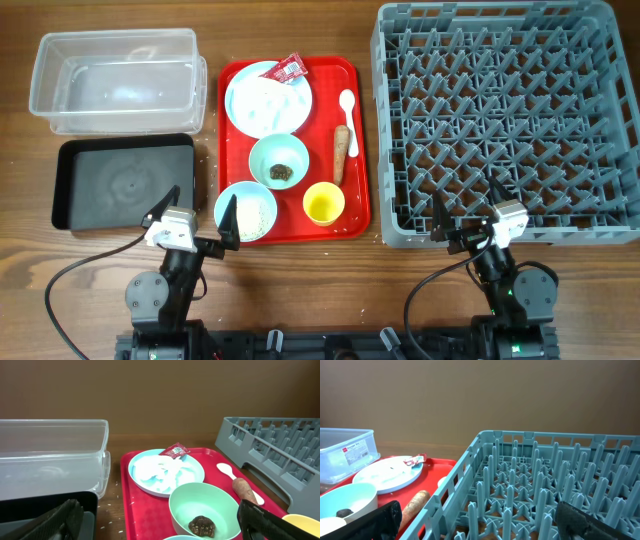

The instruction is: Sort waste into correct bins and load items into the dishwasher rack

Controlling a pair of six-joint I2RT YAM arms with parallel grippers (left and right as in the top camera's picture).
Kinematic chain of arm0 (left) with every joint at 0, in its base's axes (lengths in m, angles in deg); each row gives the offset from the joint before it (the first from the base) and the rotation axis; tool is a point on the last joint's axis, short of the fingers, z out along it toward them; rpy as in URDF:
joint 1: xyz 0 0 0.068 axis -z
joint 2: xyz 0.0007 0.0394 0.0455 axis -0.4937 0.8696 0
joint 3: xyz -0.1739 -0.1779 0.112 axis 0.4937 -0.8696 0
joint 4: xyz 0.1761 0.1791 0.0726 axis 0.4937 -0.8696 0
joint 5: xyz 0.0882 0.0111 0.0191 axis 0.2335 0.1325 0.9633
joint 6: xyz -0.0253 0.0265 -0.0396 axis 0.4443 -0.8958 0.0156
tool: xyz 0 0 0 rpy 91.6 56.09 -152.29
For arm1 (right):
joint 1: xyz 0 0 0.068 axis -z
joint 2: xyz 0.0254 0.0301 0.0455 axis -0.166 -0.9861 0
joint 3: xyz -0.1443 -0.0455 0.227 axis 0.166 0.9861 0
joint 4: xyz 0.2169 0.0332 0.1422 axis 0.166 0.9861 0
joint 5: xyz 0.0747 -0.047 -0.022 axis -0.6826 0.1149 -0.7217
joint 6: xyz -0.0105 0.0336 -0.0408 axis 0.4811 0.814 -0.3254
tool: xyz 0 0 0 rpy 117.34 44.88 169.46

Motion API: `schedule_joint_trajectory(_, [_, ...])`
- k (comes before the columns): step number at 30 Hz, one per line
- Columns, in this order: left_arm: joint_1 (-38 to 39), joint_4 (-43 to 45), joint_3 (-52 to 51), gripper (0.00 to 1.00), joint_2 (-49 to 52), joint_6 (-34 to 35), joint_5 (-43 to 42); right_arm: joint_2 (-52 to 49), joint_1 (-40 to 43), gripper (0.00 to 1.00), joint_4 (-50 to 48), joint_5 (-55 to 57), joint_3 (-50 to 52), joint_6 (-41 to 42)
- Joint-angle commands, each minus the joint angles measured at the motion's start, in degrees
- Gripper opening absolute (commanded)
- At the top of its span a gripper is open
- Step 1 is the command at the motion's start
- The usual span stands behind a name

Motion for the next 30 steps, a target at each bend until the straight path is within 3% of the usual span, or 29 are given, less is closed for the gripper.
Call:
schedule_joint_trajectory(1, [-0.37, -0.04, -0.33, 1.00, -0.61, 0.33, -0.50, 0.17, 0.07, 1.00, -0.13, -0.55, 0.09, -0.74])
schedule_joint_trajectory(15, [-0.37, 0.26, -0.33, 1.00, -0.61, 0.39, -0.79, 0.17, 0.11, 1.00, -4.17, 0.13, 0.07, -2.23])
schedule_joint_trajectory(21, [-0.37, 8.04, -0.24, 1.00, -0.61, 0.42, -0.79, 0.17, 0.13, 1.00, -8.87, 0.13, -0.70, -2.27])
schedule_joint_trajectory(26, [-0.37, 10.93, 4.98, 1.00, 0.90, 2.16, -0.74, -1.36, 0.13, 1.00, -9.75, 0.04, -6.16, -2.27])
schedule_joint_trajectory(30, [-0.37, 10.58, 12.46, 1.00, 8.76, 3.34, -2.51, -6.10, 0.13, 1.00, -9.53, -0.66, -14.08, -3.06])
